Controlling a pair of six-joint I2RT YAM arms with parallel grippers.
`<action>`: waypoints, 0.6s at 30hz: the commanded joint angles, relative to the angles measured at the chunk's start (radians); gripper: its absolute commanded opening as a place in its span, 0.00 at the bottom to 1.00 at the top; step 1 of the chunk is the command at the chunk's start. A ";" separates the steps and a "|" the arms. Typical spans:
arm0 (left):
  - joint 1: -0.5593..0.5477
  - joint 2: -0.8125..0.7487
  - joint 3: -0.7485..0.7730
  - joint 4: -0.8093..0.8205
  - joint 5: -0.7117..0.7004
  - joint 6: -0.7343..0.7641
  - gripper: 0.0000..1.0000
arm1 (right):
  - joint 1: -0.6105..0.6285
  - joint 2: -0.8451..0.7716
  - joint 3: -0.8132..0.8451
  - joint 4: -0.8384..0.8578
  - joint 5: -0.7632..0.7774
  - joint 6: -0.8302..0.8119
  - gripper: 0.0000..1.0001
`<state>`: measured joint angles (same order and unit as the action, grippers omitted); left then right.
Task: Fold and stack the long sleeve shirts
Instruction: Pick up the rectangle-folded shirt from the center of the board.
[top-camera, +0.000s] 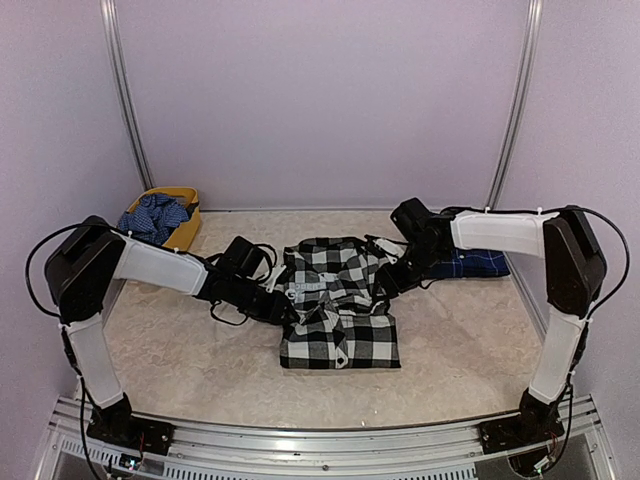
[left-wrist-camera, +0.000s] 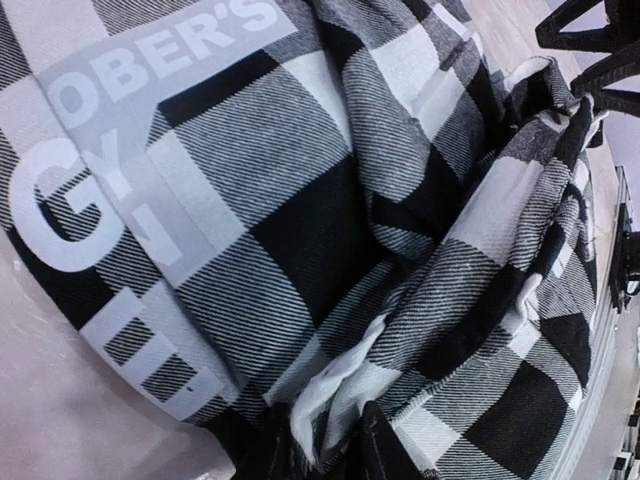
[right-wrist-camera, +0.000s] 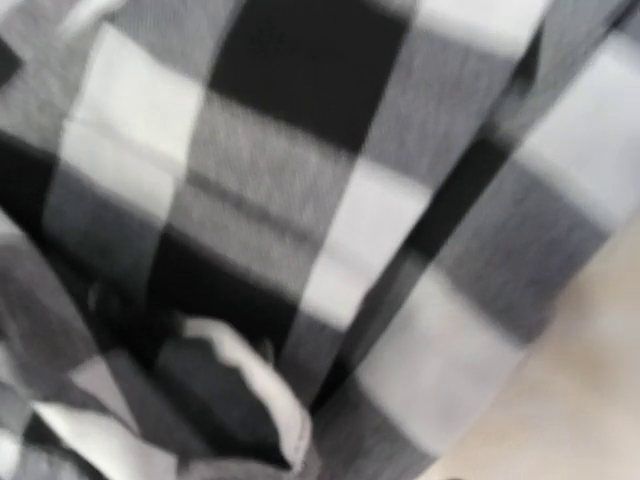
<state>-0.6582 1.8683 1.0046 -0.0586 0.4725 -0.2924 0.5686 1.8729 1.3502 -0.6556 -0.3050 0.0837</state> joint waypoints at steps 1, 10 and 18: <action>0.036 -0.031 0.004 0.004 -0.088 -0.034 0.26 | -0.016 -0.011 0.057 0.042 0.058 -0.003 0.54; 0.065 -0.163 -0.067 0.027 -0.251 -0.096 0.36 | -0.018 -0.151 -0.066 0.130 0.140 0.037 0.59; -0.033 -0.430 -0.235 0.162 -0.246 -0.125 0.56 | 0.088 -0.342 -0.324 0.253 0.027 0.054 0.62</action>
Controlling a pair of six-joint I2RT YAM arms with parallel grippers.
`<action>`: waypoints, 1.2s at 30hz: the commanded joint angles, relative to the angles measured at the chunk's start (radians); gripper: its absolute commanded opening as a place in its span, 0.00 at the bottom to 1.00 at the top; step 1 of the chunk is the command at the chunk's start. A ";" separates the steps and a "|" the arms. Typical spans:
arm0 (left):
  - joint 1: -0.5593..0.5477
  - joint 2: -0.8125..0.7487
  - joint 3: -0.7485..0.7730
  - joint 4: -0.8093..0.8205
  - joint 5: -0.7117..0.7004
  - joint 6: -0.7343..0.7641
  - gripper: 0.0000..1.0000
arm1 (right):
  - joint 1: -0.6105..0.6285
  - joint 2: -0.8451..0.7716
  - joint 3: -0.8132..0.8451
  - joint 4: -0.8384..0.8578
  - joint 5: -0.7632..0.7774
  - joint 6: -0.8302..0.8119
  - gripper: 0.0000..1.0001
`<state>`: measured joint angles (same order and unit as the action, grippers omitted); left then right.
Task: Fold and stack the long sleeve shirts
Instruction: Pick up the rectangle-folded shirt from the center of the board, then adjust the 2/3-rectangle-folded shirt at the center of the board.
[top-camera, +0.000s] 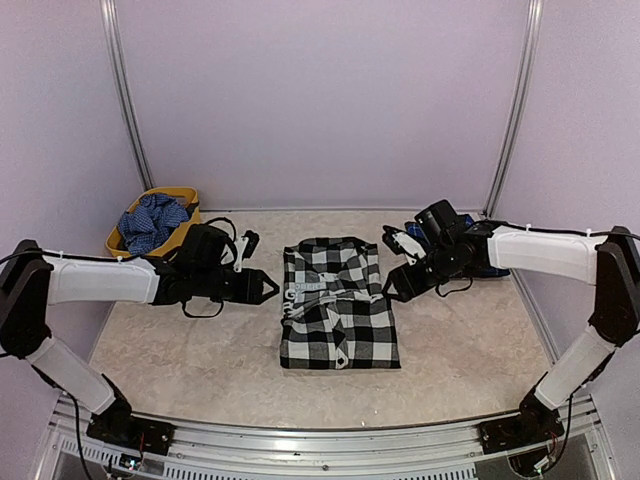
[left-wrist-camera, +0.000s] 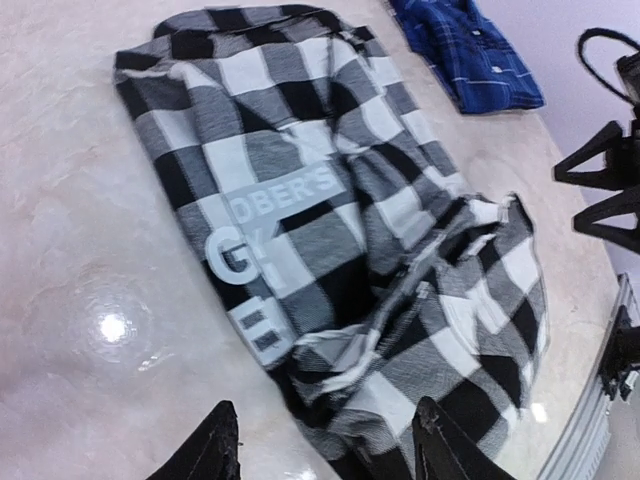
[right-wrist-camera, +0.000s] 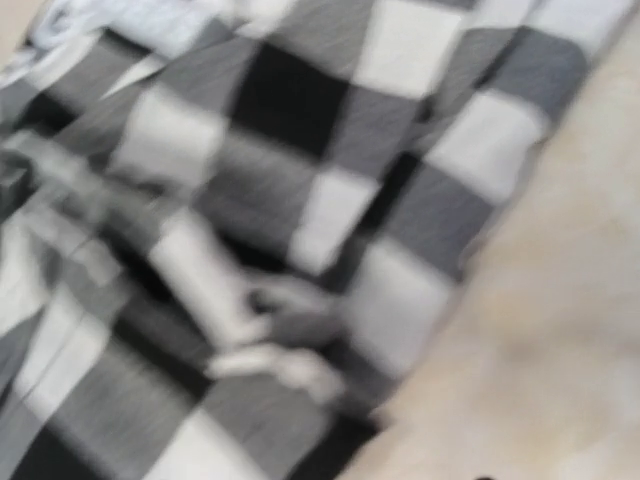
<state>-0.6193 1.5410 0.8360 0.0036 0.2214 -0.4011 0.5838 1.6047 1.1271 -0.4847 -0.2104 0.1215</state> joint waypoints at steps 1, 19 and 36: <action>-0.100 -0.122 -0.081 0.112 0.009 -0.014 0.58 | 0.104 -0.099 -0.129 0.098 -0.071 0.015 0.62; -0.287 0.103 -0.132 0.390 -0.016 -0.024 0.67 | 0.210 -0.064 -0.295 0.416 -0.081 0.101 0.67; -0.323 0.130 -0.255 0.334 -0.187 -0.090 0.60 | 0.096 -0.020 -0.341 0.379 -0.097 0.073 0.66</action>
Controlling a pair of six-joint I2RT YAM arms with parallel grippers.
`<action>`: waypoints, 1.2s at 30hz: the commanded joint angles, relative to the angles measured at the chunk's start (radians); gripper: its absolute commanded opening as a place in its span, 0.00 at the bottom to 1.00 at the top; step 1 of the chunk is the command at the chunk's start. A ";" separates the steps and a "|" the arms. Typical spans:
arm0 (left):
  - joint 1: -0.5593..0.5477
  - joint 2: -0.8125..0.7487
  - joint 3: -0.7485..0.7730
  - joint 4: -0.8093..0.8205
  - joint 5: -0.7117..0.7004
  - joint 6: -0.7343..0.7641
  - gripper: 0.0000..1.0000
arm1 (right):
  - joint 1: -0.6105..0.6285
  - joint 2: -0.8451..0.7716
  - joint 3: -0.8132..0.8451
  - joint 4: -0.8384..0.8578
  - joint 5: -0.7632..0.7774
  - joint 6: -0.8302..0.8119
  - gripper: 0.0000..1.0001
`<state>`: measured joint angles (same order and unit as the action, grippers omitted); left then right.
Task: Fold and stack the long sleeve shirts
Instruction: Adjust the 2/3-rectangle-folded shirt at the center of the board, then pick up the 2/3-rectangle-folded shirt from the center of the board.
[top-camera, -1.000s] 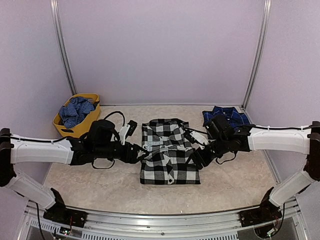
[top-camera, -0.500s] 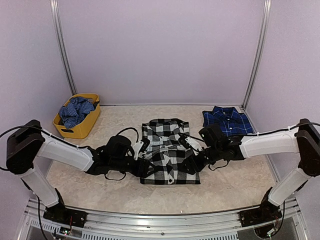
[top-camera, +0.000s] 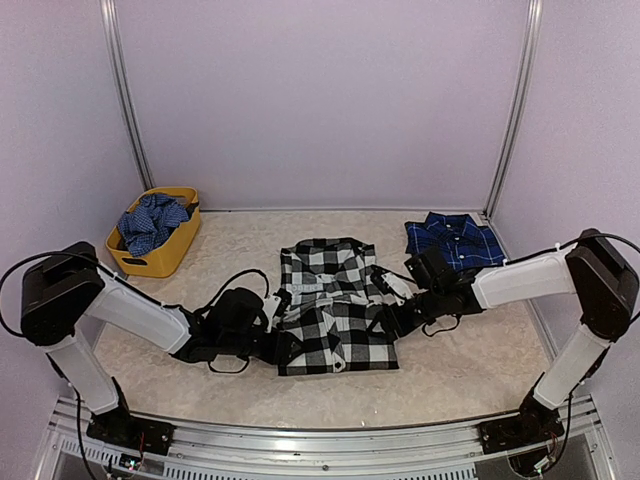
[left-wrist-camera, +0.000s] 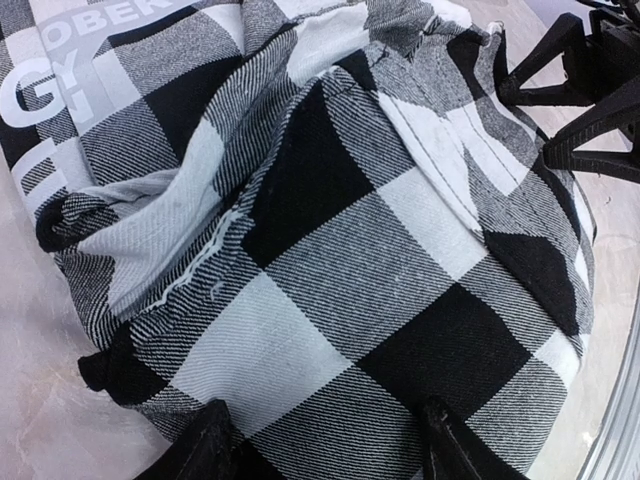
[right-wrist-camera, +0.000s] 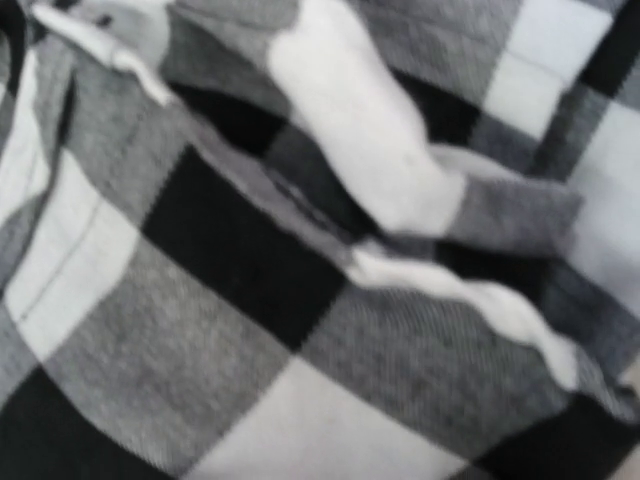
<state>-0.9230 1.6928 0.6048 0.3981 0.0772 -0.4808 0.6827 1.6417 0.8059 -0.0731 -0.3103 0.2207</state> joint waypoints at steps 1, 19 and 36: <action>-0.026 -0.036 -0.017 -0.071 -0.056 -0.003 0.61 | 0.001 -0.085 -0.024 -0.045 0.007 -0.031 0.66; -0.055 -0.458 -0.075 -0.162 -0.173 0.046 0.79 | 0.301 -0.327 -0.170 -0.080 0.237 0.047 0.66; -0.083 -0.354 -0.098 -0.055 -0.083 0.005 0.79 | 0.339 -0.128 -0.178 -0.020 0.285 0.031 0.64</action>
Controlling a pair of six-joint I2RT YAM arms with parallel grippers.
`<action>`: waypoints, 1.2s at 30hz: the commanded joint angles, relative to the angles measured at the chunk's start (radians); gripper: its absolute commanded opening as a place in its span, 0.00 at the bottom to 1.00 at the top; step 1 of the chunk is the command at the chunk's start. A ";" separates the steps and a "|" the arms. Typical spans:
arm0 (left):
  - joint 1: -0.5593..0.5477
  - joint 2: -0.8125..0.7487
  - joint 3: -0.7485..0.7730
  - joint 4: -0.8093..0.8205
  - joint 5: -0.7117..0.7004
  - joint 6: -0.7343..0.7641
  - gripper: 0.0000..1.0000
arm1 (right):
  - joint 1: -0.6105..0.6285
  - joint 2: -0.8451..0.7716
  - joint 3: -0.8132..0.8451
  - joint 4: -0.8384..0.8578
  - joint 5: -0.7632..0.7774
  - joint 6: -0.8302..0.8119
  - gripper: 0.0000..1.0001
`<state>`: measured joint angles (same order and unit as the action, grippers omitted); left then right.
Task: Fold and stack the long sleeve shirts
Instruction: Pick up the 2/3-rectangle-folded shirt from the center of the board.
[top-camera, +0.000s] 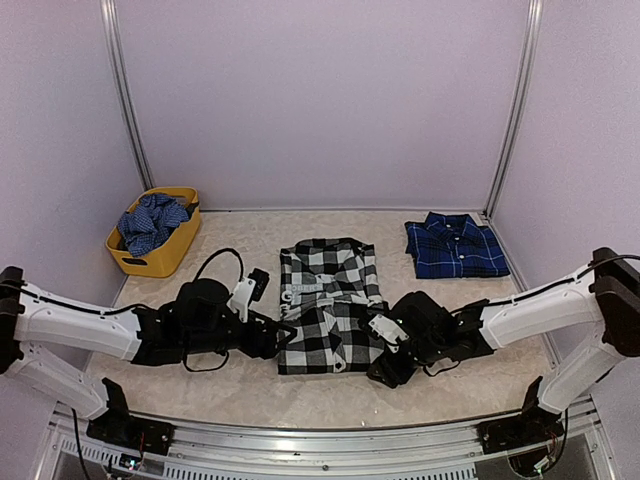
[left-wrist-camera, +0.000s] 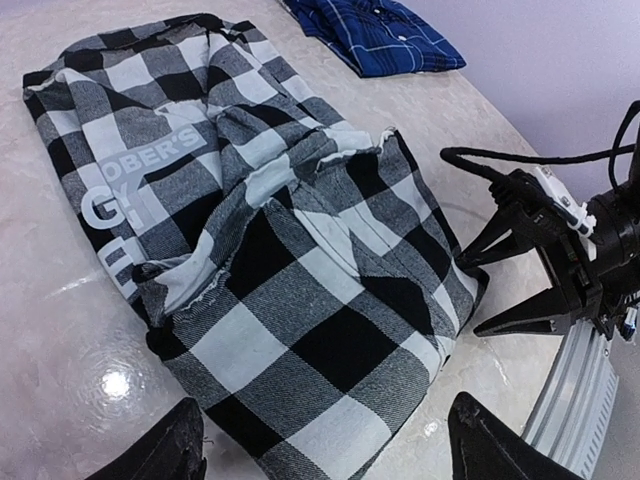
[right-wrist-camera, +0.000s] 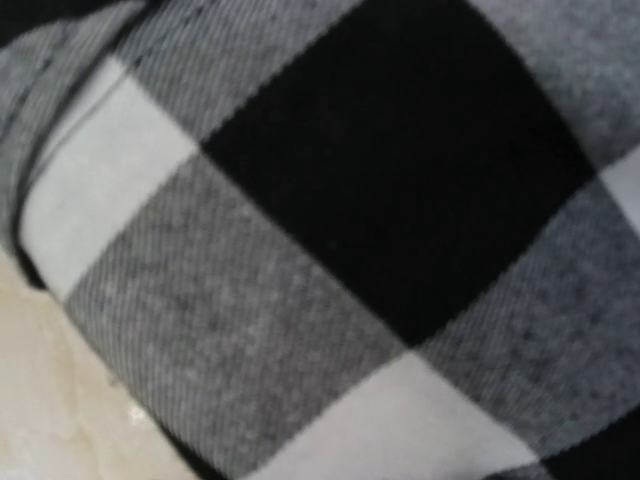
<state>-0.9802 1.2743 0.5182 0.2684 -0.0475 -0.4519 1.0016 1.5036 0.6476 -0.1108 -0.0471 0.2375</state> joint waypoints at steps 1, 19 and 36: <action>-0.035 0.092 -0.007 0.083 0.041 -0.028 0.79 | 0.022 0.010 -0.024 0.019 0.019 0.018 0.64; -0.149 0.306 -0.032 0.067 -0.026 -0.080 0.72 | 0.074 0.005 -0.076 0.005 0.039 0.136 0.54; -0.138 0.109 -0.028 -0.001 -0.001 -0.003 0.79 | 0.252 0.124 0.003 -0.121 0.209 0.264 0.43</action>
<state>-1.1229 1.4254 0.4664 0.3206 -0.0597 -0.4915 1.1976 1.5520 0.6456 -0.0700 0.1558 0.4393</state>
